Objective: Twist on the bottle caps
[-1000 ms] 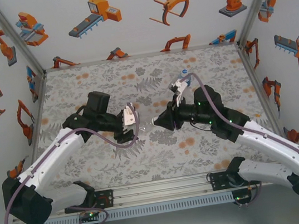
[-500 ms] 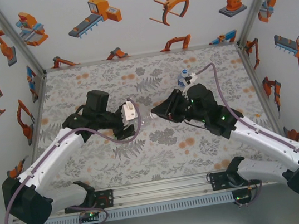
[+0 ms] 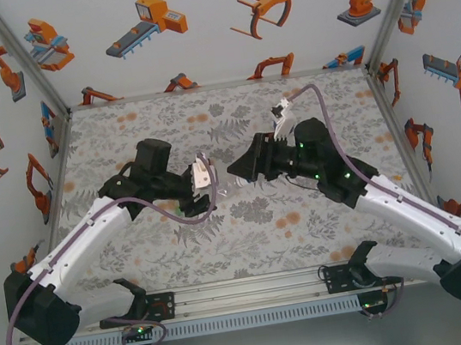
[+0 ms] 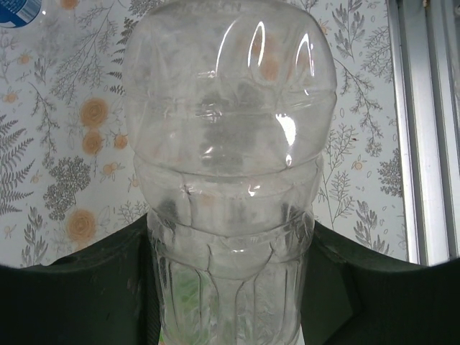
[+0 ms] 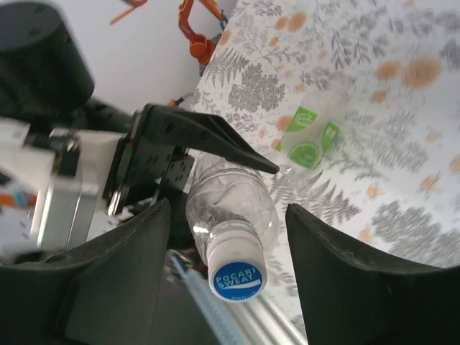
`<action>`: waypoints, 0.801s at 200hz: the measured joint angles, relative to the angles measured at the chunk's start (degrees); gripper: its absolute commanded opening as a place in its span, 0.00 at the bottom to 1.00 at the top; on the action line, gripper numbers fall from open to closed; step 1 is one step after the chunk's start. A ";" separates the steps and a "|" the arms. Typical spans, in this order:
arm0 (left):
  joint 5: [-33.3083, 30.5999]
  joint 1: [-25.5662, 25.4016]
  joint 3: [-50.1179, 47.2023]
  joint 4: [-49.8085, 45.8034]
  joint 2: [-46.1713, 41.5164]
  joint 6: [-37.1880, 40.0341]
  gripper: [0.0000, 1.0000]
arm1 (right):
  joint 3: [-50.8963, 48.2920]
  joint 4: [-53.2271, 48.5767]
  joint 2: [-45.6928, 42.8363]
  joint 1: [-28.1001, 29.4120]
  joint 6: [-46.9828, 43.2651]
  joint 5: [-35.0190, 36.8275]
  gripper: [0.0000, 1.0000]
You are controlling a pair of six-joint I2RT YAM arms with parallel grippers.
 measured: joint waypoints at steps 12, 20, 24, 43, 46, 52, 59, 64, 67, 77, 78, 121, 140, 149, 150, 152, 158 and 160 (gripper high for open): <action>0.63 0.00 0.00 -0.02 0.00 0.33 0.00 | 0.52 0.02 -1.38 -0.02 -7.56 -2.32 0.62; 1.27 0.00 0.00 -0.04 0.00 0.66 0.00 | 0.94 -0.02 -2.36 -0.02 -12.81 -4.22 0.62; 1.60 0.00 0.00 -0.07 0.00 0.85 0.00 | 1.11 -0.07 -2.86 -0.02 -15.63 -5.33 0.62; 3.45 0.00 0.00 -0.28 0.00 1.66 0.00 | 2.12 -1.33 -5.07 -0.02 -29.33 -11.26 0.62; 3.76 0.00 0.00 -0.35 0.00 1.79 0.00 | 2.27 -1.75 -5.33 -0.02 -31.47 -12.22 0.62; 4.46 0.00 0.00 -0.50 0.00 2.12 0.00 | 2.73 -2.82 -5.79 -0.02 -36.09 -14.38 0.62; 5.20 0.00 0.00 -0.72 0.00 2.49 0.00 | 3.37 -4.26 -5.97 0.00 -40.50 -16.44 0.62; 5.84 0.00 0.00 -0.92 0.00 2.75 0.00 | 4.02 -5.64 -5.99 0.00 -44.22 -18.21 0.62; 6.12 0.00 0.00 -0.96 0.00 2.82 0.00 | 4.31 -6.29 -5.99 0.00 -45.79 -18.88 0.62; 7.30 0.00 0.00 -1.46 0.00 3.39 0.00 | 5.92 -9.49 -5.57 0.00 -52.09 -21.70 0.62; 7.45 0.00 0.00 -1.53 0.00 3.50 0.00 | 6.05 -9.75 -5.51 0.00 -52.50 -21.90 0.62; 11.82 0.00 0.15 -4.02 0.00 5.88 0.00 | 9.68 -18.56 -3.13 0.00 -69.18 -29.51 0.54; 12.98 0.00 0.37 -5.07 0.00 6.56 0.00 | 9.68 -20.28 -2.43 0.00 -71.97 -31.45 0.52; 13.40 0.00 0.44 -5.35 0.00 6.78 0.00 | 9.68 -20.61 -2.25 0.00 -72.81 -32.17 0.51; 13.46 0.00 0.44 -5.35 0.00 6.80 0.00 | 9.68 -20.63 -2.25 0.00 -72.87 -32.22 0.50; 13.53 0.00 0.46 -5.40 0.00 6.82 0.00 | 9.68 -20.65 -2.25 0.00 -72.98 -32.33 0.50; 13.68 0.00 0.50 -5.51 0.00 6.91 0.00 | 9.68 -20.76 -2.23 0.00 -73.40 -32.57 0.48; 13.73 0.00 0.52 -5.57 0.00 6.97 0.00 | 9.68 -20.83 -2.23 0.00 -73.55 -32.68 0.48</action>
